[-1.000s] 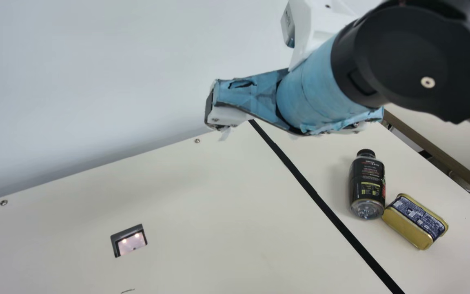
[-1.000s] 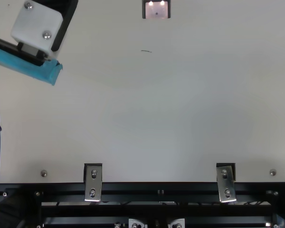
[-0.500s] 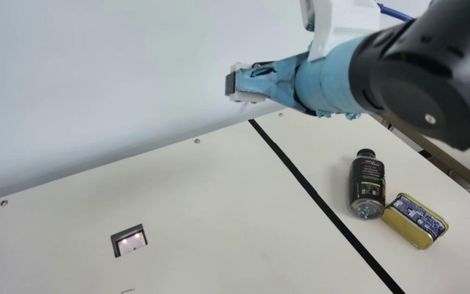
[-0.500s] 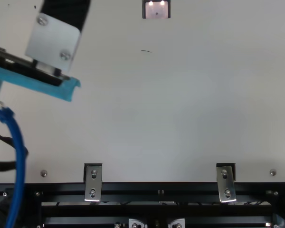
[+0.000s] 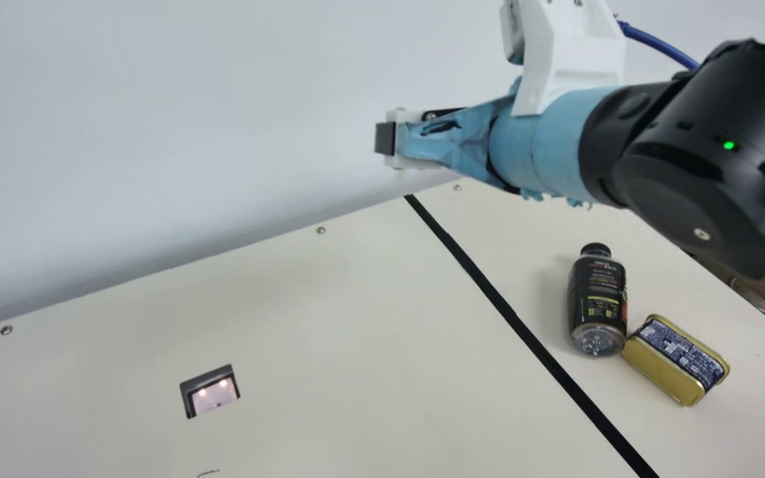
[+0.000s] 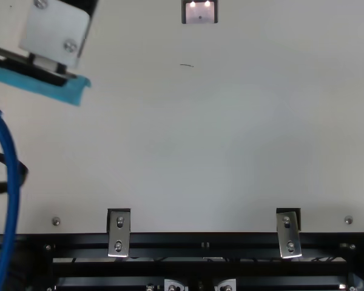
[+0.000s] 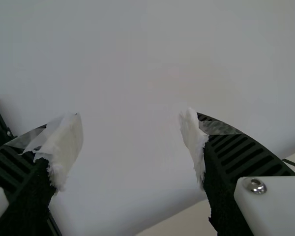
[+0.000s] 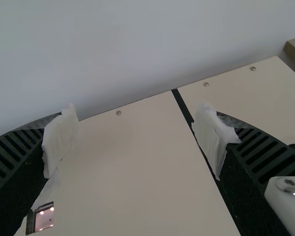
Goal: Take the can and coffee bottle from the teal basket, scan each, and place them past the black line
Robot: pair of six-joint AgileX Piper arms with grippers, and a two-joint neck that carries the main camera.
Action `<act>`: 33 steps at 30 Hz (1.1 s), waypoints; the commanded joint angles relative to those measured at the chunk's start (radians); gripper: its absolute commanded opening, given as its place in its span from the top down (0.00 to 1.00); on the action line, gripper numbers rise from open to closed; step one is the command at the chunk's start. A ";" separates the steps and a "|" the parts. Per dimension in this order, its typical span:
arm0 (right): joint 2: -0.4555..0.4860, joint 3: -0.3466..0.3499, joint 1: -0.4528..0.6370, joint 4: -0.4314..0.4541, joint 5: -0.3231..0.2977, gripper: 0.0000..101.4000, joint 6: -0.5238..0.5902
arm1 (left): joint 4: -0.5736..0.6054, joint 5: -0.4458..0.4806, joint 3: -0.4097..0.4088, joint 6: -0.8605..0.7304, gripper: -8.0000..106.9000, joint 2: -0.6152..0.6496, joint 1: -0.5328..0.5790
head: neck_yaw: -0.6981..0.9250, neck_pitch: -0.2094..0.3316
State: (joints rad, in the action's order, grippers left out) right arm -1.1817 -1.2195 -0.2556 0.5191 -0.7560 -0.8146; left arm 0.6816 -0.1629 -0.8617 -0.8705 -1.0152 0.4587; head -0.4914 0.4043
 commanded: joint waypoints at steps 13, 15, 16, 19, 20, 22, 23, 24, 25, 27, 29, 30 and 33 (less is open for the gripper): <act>0.209 0.154 -0.006 -0.040 0.000 0.00 -0.040 | -0.145 0.288 -0.001 0.230 0.15 0.100 -0.217 | 0.009 0.030; 0.242 0.182 -0.018 -0.031 0.000 0.00 -0.060 | -0.165 0.320 0.011 0.256 0.15 0.132 -0.225 | 0.009 0.030; 0.259 0.196 -0.024 -0.026 0.001 0.00 -0.070 | -0.173 0.336 0.020 0.268 0.15 0.149 -0.229 | 0.009 0.030; 0.307 0.237 -0.047 -0.008 0.006 0.00 -0.108 | -0.193 0.376 0.047 0.302 0.15 0.200 -0.236 | 0.009 0.030; 0.322 0.250 -0.054 -0.002 0.009 0.00 -0.121 | -0.197 0.390 0.055 0.313 0.15 0.217 -0.241 | 0.009 0.030; 0.352 0.276 -0.069 0.011 0.015 0.00 -0.148 | -0.206 0.414 0.072 0.334 0.15 0.248 -0.248 | 0.009 0.030; 0.366 0.289 -0.076 0.017 0.018 0.00 -0.160 | -0.210 0.425 0.081 0.345 0.15 0.263 -0.253 | 0.009 0.030; 0.380 0.302 -0.082 0.023 0.022 0.00 -0.172 | -0.214 0.436 0.089 0.355 0.15 0.277 -0.256 | 0.009 0.030; 0.392 0.315 -0.088 0.029 0.025 0.00 -0.184 | -0.217 0.446 0.098 0.363 0.15 0.290 -0.260 | 0.009 0.030; 0.416 0.340 -0.101 0.041 0.032 0.00 -0.208 | -0.227 0.467 0.116 0.384 0.15 0.317 -0.267 | 0.009 0.030; 0.437 0.366 -0.111 0.051 0.039 0.00 -0.229 | -0.238 0.487 0.133 0.406 0.15 0.341 -0.274 | 0.009 0.030; 0.447 0.378 -0.114 0.053 0.042 0.00 -0.235 | -0.243 0.496 0.142 0.416 0.15 0.353 -0.277 | 0.009 0.030; 0.475 0.418 -0.123 0.063 0.051 0.00 -0.258 | -0.265 0.523 0.172 0.454 0.15 0.388 -0.286 | 0.009 0.030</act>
State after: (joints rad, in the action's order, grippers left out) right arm -0.7184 -0.8222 -0.3760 0.5790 -0.7065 -1.0653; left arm 0.4241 0.3506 -0.7013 -0.4343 -0.6421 0.1755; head -0.4914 0.3992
